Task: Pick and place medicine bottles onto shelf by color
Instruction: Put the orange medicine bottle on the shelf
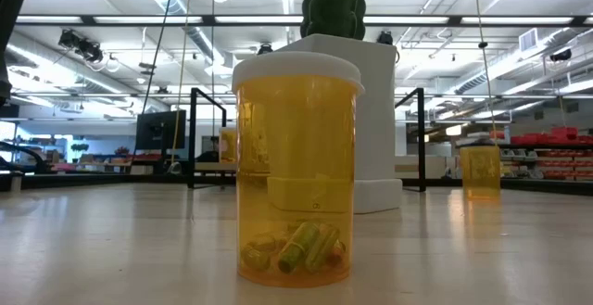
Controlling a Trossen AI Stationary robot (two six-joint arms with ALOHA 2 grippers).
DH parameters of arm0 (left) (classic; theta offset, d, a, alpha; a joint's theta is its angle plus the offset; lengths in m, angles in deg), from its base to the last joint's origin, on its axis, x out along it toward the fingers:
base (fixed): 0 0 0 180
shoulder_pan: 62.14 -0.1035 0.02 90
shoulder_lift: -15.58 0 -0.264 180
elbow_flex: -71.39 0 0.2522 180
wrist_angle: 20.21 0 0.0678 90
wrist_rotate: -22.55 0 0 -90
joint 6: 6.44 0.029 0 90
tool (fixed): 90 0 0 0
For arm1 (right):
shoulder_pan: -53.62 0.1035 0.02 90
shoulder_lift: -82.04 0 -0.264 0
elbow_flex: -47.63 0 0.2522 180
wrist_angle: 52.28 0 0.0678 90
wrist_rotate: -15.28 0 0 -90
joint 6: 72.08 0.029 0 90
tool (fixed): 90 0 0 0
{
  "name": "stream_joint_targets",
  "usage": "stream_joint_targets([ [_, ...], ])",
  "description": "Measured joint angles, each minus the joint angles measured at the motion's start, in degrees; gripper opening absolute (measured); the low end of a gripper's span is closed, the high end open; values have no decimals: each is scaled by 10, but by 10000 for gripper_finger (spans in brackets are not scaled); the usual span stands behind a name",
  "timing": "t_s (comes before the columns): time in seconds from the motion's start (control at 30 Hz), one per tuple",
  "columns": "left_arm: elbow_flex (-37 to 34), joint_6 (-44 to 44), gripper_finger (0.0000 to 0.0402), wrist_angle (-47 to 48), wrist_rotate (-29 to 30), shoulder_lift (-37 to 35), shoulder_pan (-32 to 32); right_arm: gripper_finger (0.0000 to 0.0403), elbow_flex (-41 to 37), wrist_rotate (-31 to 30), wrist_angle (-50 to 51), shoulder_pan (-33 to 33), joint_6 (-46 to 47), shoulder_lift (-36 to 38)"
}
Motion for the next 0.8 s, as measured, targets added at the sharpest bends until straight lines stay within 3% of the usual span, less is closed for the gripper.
stream_joint_targets([
  [0.33,3,-39,346,-15,43,-3,1,13,-2,-17,-19,0,-7,-6],
  [0.57,5,-41,354,-17,99,1,25,13,-2,-35,-31,0,-9,-15],
  [0.8,5,-41,354,-13,107,6,31,12,-2,-55,-40,-1,-19,-16],
])
